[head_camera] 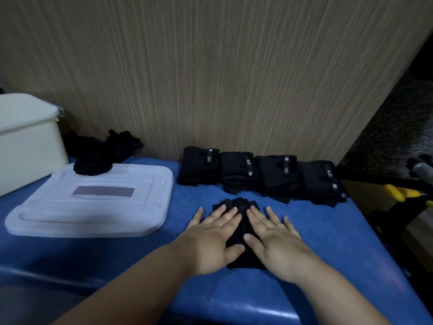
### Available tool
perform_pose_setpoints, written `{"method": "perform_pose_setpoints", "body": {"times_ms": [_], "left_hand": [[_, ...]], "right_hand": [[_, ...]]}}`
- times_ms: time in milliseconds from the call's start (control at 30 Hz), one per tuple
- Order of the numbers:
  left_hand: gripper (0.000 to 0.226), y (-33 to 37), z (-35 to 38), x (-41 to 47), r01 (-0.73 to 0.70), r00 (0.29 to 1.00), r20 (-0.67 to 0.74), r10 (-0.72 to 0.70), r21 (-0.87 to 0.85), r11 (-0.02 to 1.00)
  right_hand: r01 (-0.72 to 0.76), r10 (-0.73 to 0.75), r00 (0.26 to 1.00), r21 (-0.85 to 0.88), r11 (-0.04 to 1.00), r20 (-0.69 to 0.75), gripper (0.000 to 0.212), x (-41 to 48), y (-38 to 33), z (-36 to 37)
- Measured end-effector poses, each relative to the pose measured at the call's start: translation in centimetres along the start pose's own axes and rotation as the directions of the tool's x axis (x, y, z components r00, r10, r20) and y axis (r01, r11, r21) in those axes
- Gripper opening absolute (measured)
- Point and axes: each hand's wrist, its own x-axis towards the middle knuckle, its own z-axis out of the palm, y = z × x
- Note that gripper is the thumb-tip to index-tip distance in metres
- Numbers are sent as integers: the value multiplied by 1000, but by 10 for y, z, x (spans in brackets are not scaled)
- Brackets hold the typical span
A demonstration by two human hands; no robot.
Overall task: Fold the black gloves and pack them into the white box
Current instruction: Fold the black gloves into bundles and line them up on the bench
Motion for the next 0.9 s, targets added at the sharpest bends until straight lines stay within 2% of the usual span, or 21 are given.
{"method": "perform_pose_setpoints", "body": {"times_ms": [200,400,500,600,667,733,800,900], "left_hand": [[68,-3,-1,-2,0,1000,20,0,36,999],[67,-5,1,-4,4,1000,-19,-3,33,999],[70,-10,-2,-9,30,998,-59,-31,-15,999],[68,-20,-14,-18,48,985,-159,-61,-82,995],[63,-30,-27,-23,92,952,-280,-125,-128,988],[53,-46,-38,-27,158,888,-405,-218,-176,972],[43,-68,-44,-32,239,810,-472,-348,-276,931],[37,-103,-48,-42,354,709,-432,-558,-466,811]], "right_hand": [[-58,61,997,-53,997,53,62,1,-2,-1],[-62,63,998,-16,998,20,62,1,-2,2],[-34,38,997,51,998,-74,63,-3,-2,3],[31,2,955,104,994,-296,59,-5,-7,0],[127,-41,867,142,982,-497,50,-4,-17,-5],[226,-86,798,163,960,-597,32,3,-31,-10],[279,-125,815,193,941,-566,15,11,-51,-14],[335,-194,865,247,909,-463,13,26,-87,-22]]}}
